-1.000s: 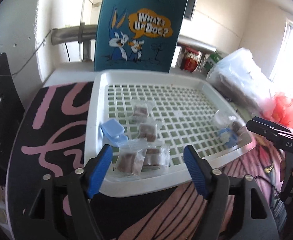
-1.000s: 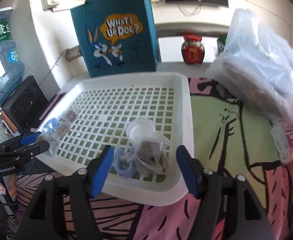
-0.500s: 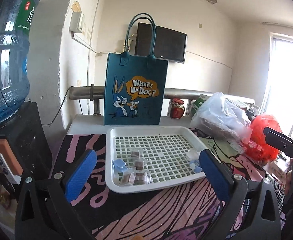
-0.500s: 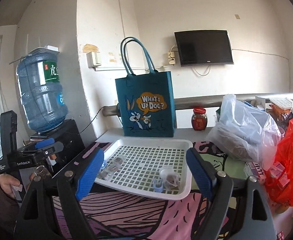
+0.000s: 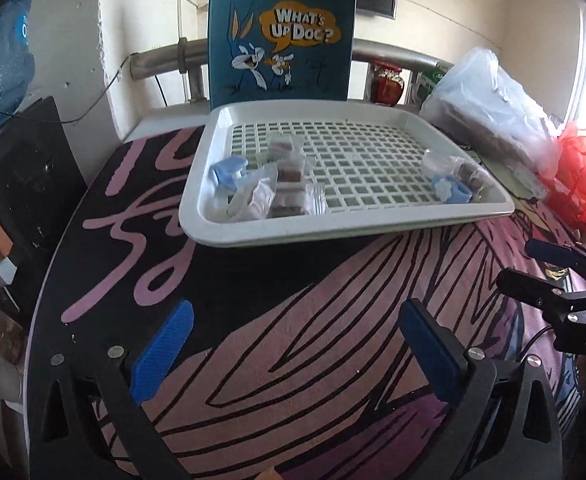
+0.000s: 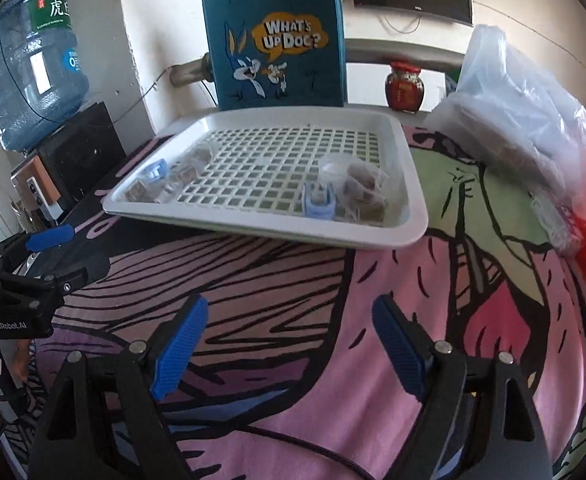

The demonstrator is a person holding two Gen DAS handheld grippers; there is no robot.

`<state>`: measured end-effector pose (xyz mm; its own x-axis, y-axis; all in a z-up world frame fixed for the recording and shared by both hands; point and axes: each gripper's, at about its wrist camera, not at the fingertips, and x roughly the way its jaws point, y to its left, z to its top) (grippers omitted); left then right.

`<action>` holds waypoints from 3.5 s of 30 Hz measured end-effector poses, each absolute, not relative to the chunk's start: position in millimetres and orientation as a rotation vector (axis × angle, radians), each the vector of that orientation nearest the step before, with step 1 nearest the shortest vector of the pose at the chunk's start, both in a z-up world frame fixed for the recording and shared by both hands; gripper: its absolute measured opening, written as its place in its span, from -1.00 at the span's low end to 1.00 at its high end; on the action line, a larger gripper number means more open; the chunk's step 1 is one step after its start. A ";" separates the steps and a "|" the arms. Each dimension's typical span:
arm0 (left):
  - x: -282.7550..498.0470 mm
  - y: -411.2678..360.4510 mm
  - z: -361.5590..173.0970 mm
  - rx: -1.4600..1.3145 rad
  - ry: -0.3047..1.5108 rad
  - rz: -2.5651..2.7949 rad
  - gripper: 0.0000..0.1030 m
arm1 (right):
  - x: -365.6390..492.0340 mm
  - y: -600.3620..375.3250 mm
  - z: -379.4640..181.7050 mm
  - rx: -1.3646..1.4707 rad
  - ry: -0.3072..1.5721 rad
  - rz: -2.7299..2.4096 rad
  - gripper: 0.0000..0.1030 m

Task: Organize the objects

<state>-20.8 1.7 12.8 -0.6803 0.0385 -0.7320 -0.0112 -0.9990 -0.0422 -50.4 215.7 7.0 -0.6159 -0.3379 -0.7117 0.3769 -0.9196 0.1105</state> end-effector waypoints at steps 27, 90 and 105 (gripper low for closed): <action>-32.0 17.9 -3.6 -1.421 0.045 2.771 0.99 | -71.7 200.9 -16.3 1.307 0.187 -2.551 1.00; -32.6 14.0 -2.3 -1.440 0.013 2.801 0.99 | -71.6 201.0 -17.5 1.305 0.188 -2.552 1.00; -32.6 13.3 -2.3 -1.440 0.013 2.800 0.99 | -71.5 201.3 -17.6 1.305 0.187 -2.553 1.00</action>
<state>-32.6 13.3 -2.3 -0.5820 -0.0101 -0.8131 0.0027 -0.9999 0.0106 -71.5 201.3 -17.6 -0.5588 -0.1775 -0.8101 0.2940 -0.9558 0.0067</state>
